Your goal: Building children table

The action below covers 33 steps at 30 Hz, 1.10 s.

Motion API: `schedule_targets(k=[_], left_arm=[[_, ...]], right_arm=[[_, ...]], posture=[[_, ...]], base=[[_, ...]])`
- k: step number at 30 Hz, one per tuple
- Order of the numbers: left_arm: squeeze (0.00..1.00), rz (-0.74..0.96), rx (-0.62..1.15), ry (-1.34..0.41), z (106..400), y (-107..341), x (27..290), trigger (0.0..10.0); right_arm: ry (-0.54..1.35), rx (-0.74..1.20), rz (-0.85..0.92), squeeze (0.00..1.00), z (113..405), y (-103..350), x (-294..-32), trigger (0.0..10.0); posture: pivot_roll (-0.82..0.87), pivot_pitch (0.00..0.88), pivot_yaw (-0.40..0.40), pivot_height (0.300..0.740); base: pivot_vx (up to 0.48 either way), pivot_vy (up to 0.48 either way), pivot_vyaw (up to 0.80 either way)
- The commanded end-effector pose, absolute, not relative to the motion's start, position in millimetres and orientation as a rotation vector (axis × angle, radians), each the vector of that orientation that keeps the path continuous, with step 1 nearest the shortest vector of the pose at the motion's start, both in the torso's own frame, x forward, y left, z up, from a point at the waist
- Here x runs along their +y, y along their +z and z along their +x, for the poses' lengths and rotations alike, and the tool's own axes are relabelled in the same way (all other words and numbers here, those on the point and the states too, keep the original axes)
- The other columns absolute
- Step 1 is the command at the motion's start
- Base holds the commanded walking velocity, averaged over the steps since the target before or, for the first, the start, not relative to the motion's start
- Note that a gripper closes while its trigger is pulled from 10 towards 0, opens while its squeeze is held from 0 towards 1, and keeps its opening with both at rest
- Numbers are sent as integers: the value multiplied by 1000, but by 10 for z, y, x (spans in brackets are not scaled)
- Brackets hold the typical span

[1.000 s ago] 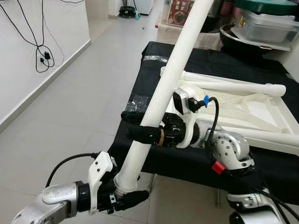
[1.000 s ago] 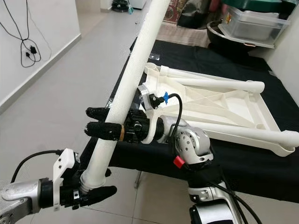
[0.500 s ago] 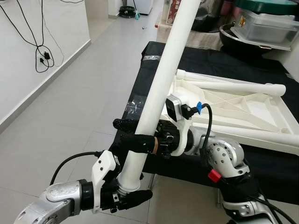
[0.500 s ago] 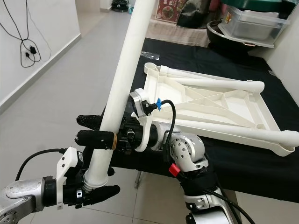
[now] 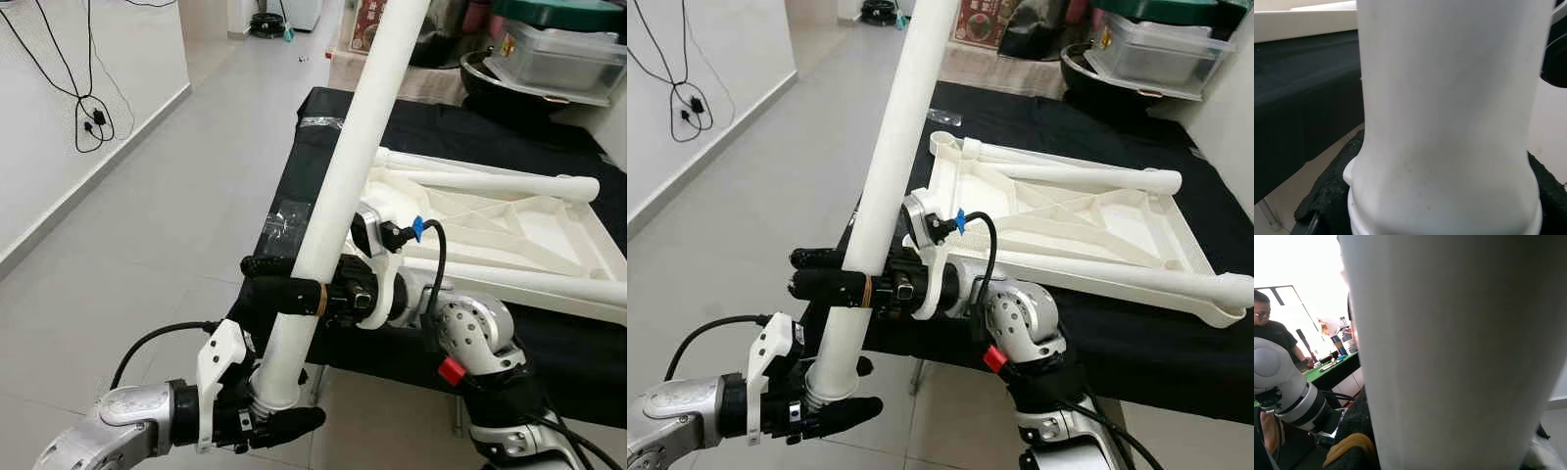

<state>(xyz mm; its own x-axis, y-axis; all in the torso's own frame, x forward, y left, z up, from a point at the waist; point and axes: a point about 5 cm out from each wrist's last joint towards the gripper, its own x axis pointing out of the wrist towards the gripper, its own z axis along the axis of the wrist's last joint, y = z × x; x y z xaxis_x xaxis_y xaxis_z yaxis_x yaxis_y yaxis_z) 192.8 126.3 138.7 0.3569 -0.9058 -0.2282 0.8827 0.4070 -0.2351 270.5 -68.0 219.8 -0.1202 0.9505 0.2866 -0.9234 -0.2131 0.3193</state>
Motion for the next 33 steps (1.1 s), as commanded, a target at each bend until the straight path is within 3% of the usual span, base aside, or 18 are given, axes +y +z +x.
schedule_targets(k=[1, 9, 10, 20, 21, 23, 24, 25, 30, 33], left_arm=[[0, -90, 359, -1145, 1943, 1355, 1262, 10000], [0, -94, 414, -1117, 1951, 1310, 1273, 10000], [1000, -100, 407, -1107, 1965, 1311, 1276, 10000], [1000, -83, 390, -1051, 1981, 1314, 1331, 10000], [925, -88, 385, -1032, 1964, 1324, 1347, 10000], [925, -93, 381, -1021, 1952, 1333, 1357, 10000], [0, -109, 377, -995, 1921, 1317, 1346, 10000], [0, -117, 378, -960, 1848, 1259, 1299, 10000], [0, -122, 380, -928, 1802, 1205, 1254, 10000], [0, -78, 313, -776, 1885, 1185, 1259, 10000]], right_arm=[[1761, 76, 477, 0, 2641, 2217, -630, 0], [1758, 78, 474, 0, 2641, 2211, -634, 0], [1757, 79, 475, 0, 2641, 2208, -635, 0], [1667, 66, 444, 0, 2749, 2183, -746, 0], [1623, 55, 434, 0, 2793, 2182, -802, 0], [1595, 48, 429, 0, 2820, 2183, -838, 0], [1527, 35, 411, 0, 2885, 2174, -917, 0], [1385, 34, 374, 0, 3031, 2134, -1052, 0], [1315, 30, 354, 0, 3104, 2127, -1146, 0], [1207, -32, 338, 0, 3204, 2236, -1273, 0]], posture=[[102, 74, -93, 740], [102, 74, -93, 740], [101, 73, -91, 740], [101, 66, -89, 740], [101, 66, -89, 740], [101, 66, -89, 740], [115, 65, -97, 740], [113, 62, -98, 740], [109, 53, -95, 740], [108, 54, -99, 740]], base=[[0, 0, 0], [0, 0, 0], [0, 0, 0], [0, 0, 0], [0, 0, 0], [0, 0, 0], [0, 0, 0], [0, 0, 0], [0, 0, 0], [0, 0, 0]])
